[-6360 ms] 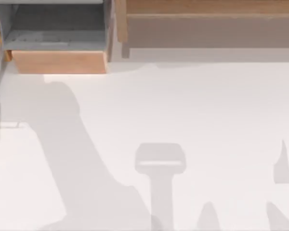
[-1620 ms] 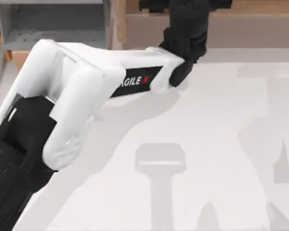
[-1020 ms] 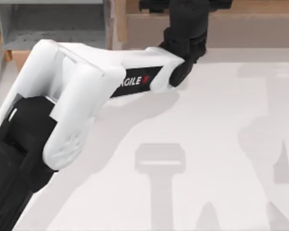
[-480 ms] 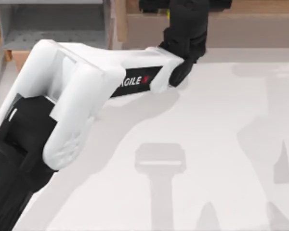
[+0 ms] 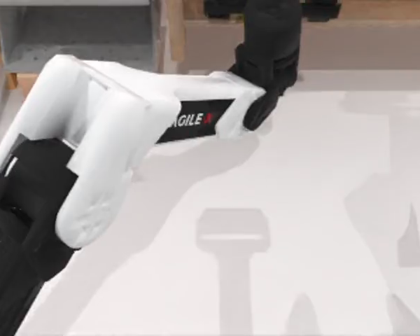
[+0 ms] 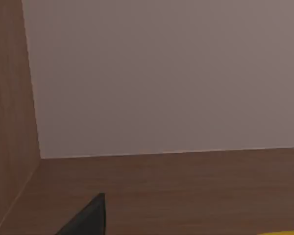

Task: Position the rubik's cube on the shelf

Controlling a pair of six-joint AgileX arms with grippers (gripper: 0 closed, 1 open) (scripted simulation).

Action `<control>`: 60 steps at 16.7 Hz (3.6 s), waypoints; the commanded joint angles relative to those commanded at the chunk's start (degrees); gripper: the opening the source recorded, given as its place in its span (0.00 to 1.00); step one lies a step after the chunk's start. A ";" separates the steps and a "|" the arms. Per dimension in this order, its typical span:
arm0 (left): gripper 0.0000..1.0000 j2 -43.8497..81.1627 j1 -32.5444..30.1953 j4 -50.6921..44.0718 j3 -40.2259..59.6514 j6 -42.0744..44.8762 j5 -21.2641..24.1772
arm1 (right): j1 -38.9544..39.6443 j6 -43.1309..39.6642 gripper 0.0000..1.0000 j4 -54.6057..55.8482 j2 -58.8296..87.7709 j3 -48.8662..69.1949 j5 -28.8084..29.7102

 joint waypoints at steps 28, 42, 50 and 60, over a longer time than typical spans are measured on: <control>1.00 -31.94 73.77 41.98 -87.26 77.82 77.76 | 0.00 0.00 1.00 0.00 0.00 0.00 0.00; 1.00 -28.90 80.01 41.26 -79.69 83.96 75.97 | 0.00 0.00 1.00 0.00 0.00 0.00 0.00; 0.85 -28.16 78.75 40.29 -77.96 83.94 74.73 | 0.00 0.00 1.00 0.00 0.00 0.00 0.00; 0.10 -28.16 78.75 40.29 -77.96 83.94 74.73 | 0.00 0.00 1.00 0.00 0.00 0.00 0.00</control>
